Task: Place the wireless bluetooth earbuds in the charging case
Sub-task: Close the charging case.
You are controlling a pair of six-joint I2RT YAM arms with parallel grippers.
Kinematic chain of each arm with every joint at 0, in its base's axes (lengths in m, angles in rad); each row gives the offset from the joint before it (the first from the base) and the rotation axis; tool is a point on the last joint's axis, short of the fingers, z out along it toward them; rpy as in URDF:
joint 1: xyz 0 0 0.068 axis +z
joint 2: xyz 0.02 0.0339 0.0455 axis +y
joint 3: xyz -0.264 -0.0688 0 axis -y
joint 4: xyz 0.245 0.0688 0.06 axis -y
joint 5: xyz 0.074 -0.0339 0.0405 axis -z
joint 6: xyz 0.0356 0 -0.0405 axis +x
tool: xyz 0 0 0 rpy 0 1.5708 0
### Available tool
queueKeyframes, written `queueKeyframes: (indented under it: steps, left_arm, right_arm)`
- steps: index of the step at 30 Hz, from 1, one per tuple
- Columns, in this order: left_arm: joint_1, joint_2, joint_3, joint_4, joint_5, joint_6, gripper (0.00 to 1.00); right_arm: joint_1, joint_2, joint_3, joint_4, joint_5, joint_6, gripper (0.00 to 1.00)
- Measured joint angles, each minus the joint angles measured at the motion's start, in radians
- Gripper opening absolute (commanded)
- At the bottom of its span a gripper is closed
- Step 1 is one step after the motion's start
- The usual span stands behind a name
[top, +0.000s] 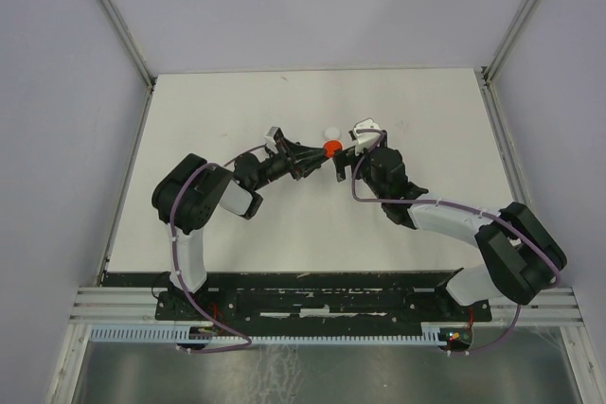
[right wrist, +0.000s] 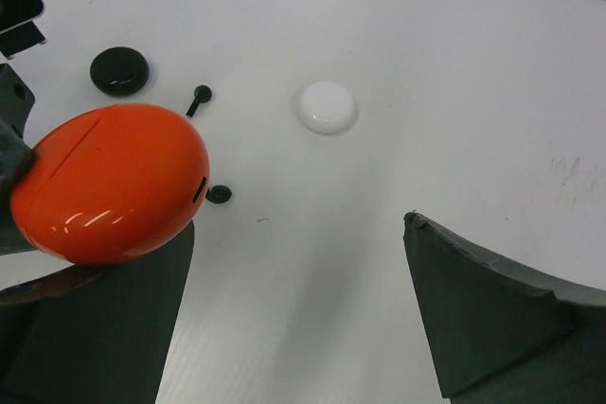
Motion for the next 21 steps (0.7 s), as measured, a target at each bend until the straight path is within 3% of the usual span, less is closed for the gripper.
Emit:
queueKeyframes:
  steps: [11,21]
  left_arm:
    - [0.001,0.0,-0.008,0.0,-0.002,0.0,0.03]
    - [0.011,0.032,0.018,-0.019,0.005,0.018,0.03]
  right_arm:
    - [0.0,-0.026,-0.004,-0.005,0.045,-0.013,1.0]
    - [-0.049,-0.118,0.021,-0.212,0.221,0.053,0.99]
